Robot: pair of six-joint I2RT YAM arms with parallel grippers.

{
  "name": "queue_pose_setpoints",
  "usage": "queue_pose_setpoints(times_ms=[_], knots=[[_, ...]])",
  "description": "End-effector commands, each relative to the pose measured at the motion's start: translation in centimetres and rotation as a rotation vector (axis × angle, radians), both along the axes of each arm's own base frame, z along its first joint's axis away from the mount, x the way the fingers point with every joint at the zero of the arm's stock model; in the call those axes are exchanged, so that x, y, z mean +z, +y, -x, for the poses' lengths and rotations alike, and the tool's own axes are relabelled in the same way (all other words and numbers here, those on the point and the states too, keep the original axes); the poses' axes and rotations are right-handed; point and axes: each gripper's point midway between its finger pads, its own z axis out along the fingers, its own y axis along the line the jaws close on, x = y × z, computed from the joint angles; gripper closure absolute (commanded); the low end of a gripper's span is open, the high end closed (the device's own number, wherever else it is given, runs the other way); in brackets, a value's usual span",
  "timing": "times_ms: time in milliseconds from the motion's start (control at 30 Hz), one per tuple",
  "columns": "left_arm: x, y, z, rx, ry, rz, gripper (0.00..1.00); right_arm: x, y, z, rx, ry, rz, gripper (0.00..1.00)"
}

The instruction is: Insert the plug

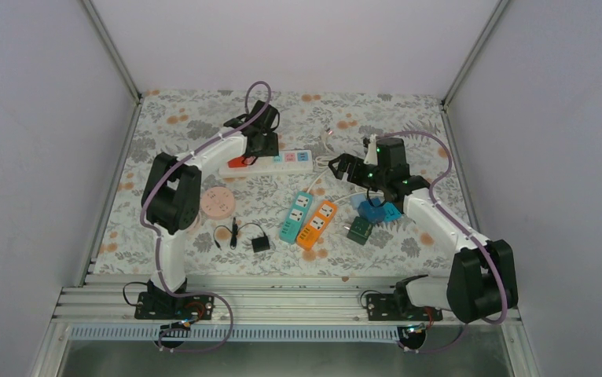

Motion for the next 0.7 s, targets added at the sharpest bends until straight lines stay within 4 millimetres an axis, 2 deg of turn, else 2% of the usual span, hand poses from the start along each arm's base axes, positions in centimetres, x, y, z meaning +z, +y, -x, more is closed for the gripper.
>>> queue_pose_setpoints(times_ms=[0,133,333,500,600,667], knots=[[-2.2,1.4,0.8,-0.005,0.082,-0.073,0.51,-0.6,-1.0,-0.1,-0.027,0.000,0.038,0.00],[-3.3,3.4,0.4,-0.006,0.123,-0.169,0.50,-0.8,-1.1,0.0,-0.029,0.005,0.043,0.00],[-4.8,4.4,1.4,-0.036,0.163,-0.146,0.50,-1.2,-1.3,0.1,-0.035,0.010,0.052,0.00],[-4.4,5.8,1.9,-0.063,0.148,-0.136,0.51,-1.1,-1.2,0.1,-0.030,0.008,0.051,0.00],[-4.1,5.5,1.9,-0.091,0.124,-0.113,0.51,-1.3,-1.2,0.1,-0.029,0.013,0.051,0.00],[-4.8,5.2,2.1,-0.104,0.128,-0.097,0.51,-1.3,-0.9,0.1,-0.013,0.008,0.042,0.00]])
